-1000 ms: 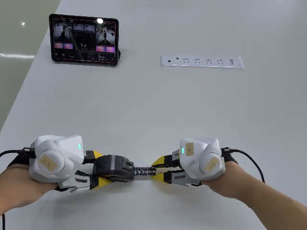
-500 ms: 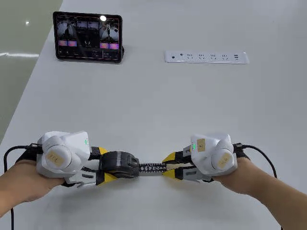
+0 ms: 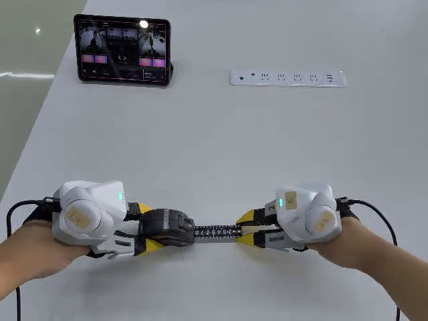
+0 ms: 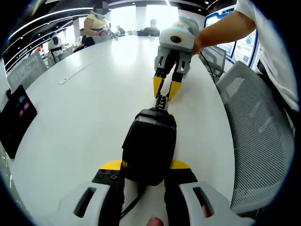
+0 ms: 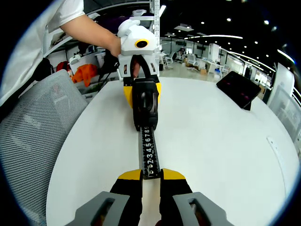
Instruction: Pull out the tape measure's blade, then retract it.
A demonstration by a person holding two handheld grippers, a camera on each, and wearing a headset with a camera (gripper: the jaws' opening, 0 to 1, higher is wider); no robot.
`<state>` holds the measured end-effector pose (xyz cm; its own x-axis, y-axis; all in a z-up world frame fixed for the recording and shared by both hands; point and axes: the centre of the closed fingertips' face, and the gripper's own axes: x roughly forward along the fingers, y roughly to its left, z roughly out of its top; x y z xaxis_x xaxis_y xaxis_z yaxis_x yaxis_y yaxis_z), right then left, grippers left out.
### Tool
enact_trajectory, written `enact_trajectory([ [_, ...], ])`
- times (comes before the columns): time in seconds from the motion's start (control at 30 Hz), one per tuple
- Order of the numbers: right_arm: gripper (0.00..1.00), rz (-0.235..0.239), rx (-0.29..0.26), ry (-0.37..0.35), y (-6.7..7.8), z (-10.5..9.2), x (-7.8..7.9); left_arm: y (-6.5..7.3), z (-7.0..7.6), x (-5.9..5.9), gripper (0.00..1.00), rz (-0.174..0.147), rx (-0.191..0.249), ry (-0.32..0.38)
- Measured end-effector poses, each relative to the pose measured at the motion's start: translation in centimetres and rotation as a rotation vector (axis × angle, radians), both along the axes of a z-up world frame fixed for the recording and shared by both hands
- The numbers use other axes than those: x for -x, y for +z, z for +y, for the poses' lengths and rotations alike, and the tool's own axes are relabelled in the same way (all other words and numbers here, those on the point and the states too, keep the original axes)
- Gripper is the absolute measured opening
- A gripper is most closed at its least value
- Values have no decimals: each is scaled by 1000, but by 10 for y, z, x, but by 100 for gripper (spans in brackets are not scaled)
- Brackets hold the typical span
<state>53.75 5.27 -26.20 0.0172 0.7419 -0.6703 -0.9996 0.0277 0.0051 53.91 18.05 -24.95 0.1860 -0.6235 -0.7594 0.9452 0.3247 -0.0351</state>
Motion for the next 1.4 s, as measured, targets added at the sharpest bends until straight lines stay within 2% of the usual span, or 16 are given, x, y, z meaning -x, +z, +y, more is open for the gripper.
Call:
enact_trajectory([
  [1.4,9,-16,57,-15,2,-44,-1,1,0,1,28,1,-9,-1],
])
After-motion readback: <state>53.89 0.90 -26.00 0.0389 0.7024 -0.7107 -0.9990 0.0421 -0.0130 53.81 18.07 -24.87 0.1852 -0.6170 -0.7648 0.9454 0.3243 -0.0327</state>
